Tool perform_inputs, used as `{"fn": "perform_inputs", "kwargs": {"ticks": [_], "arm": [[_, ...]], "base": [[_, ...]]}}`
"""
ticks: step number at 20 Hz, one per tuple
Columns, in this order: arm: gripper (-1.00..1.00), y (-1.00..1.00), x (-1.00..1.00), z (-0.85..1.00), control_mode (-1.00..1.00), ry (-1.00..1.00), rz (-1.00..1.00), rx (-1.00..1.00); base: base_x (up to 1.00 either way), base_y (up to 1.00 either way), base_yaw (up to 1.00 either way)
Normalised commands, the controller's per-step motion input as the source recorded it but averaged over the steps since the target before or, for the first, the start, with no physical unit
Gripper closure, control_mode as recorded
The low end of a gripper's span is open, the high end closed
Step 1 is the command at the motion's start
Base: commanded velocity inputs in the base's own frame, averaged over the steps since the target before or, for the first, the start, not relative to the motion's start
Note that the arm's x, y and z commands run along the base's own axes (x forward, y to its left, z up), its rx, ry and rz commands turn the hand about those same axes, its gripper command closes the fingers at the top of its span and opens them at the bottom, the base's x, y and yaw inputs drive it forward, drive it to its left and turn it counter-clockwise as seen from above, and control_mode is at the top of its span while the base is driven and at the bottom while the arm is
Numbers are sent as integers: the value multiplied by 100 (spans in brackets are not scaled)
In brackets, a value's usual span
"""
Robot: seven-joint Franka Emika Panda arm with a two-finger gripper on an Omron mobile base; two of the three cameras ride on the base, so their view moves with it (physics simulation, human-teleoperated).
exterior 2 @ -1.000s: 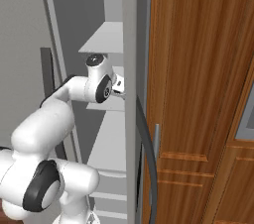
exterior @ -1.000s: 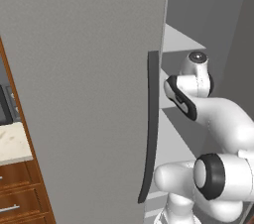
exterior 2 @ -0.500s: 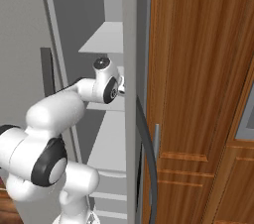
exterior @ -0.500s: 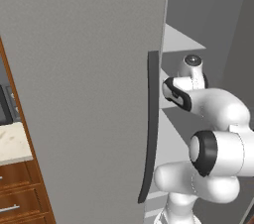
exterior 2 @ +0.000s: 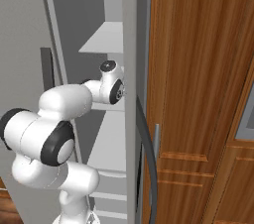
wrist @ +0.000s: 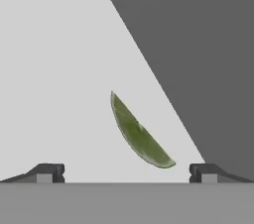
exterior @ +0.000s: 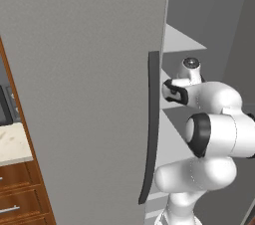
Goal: Take the lemon wedge and corn out of the freezer and place them in the tupperware container on the counter. Then put the tupperware containing the vegetables back in the freezer.
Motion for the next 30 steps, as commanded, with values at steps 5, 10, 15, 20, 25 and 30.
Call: {"fn": "perform_inputs", "kwargs": {"ticks": [5, 10, 15, 20, 25, 30], "arm": [[-100, -12, 34, -19, -100, 0, 0, 0], [-100, -12, 25, -21, -100, 0, 0, 0], [-100, -13, 14, -22, -100, 0, 0, 0], [-100, -14, 13, -19, -100, 0, 0, 0], [-100, -7, 25, -14, -100, 0, 1, 0], [-100, 0, 29, -7, -100, 0, 4, 0]], "base": [[0, 0, 0], [0, 0, 0], [0, 0, 0], [0, 0, 0], [0, 0, 0], [0, 0, 0]]}}
